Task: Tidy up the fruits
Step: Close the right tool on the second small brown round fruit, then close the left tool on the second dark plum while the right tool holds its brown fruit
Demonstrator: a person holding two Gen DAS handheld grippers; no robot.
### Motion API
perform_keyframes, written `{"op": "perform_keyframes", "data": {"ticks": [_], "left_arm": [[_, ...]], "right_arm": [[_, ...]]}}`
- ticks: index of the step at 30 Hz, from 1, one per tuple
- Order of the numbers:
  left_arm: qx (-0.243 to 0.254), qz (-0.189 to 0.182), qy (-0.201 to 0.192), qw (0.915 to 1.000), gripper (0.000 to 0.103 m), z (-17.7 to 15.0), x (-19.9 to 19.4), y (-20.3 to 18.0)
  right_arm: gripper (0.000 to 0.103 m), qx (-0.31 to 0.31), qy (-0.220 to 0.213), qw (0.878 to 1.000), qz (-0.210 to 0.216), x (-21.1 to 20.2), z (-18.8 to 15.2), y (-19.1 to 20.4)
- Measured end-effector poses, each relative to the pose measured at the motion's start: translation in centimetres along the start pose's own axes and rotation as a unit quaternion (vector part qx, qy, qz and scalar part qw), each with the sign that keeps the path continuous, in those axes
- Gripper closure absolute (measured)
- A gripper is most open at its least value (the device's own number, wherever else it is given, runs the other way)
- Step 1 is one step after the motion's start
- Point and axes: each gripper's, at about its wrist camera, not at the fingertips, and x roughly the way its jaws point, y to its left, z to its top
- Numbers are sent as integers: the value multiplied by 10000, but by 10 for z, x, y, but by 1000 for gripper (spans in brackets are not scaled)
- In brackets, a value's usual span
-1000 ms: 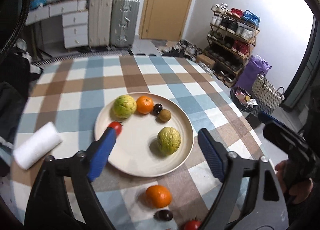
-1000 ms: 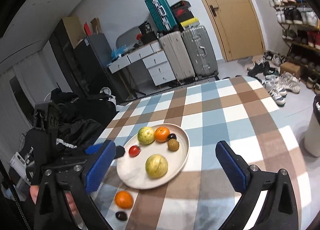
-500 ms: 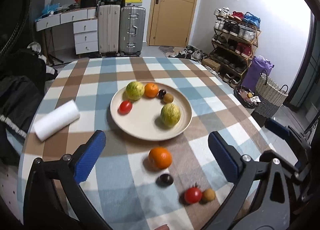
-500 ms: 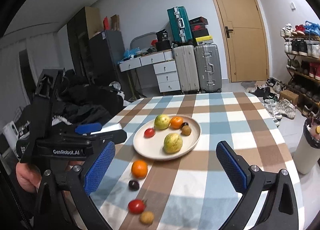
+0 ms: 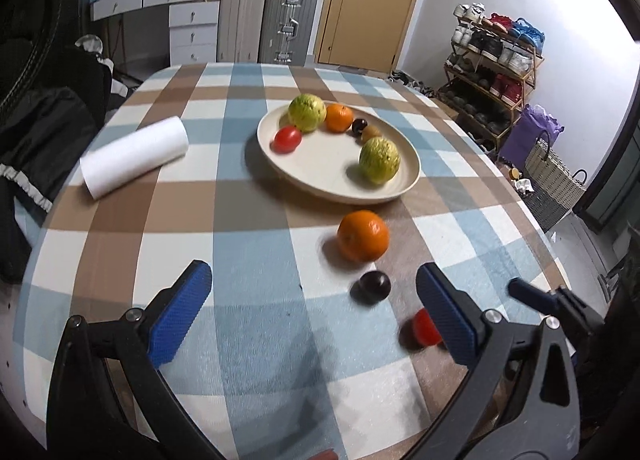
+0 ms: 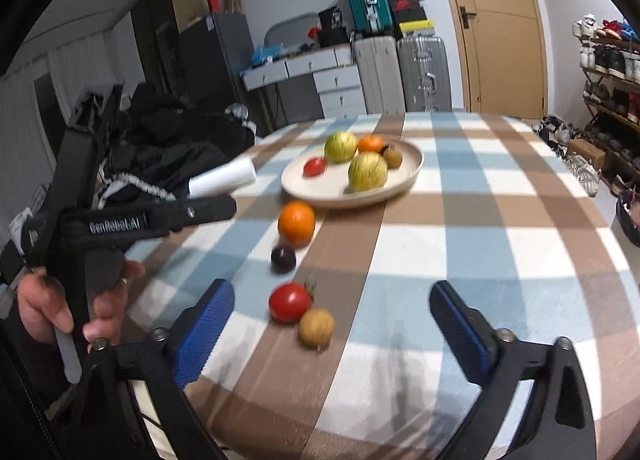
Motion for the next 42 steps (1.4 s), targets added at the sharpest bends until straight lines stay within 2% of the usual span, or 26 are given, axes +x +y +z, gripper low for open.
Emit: {"op": "perform_keyframes", "data": {"ticks": [4, 6, 13, 15, 18, 24, 33, 37, 39, 42], "left_arm": [[-5, 10, 35, 10000, 1, -2, 3, 0], [-29, -2, 54, 10000, 1, -1, 4, 1], [-73, -7, 170, 9998, 1, -2, 12, 4], [-81, 8, 195, 9998, 1, -2, 14, 5], [-91, 21, 229, 9997, 1, -2, 17, 6], [-77, -84, 374, 9992, 1, 0, 28, 5], [127, -185, 701, 9973, 1, 2, 54, -7], [378, -128, 665, 9970, 1, 2, 60, -18], [426, -241, 667, 9966, 2, 3, 63, -21], [445, -406, 689, 9958, 14, 4, 65, -24]], "right_arm": [[24, -107, 110, 9999, 18, 10, -5, 7], [35, -165, 116, 9998, 66, 13, -6, 9], [54, -47, 341, 9992, 204, 25, -10, 6], [67, -31, 402, 9989, 232, 28, -12, 4], [78, 17, 460, 9986, 242, 30, -14, 2], [79, 189, 393, 9983, 380, 27, -14, -5], [79, 249, 90, 9993, 274, 17, 0, -14], [79, 264, -19, 9993, 263, 12, 7, -18], [79, 197, -56, 9996, 194, 12, 10, -19], [79, 156, -79, 9997, 181, 12, 13, -21]]}}
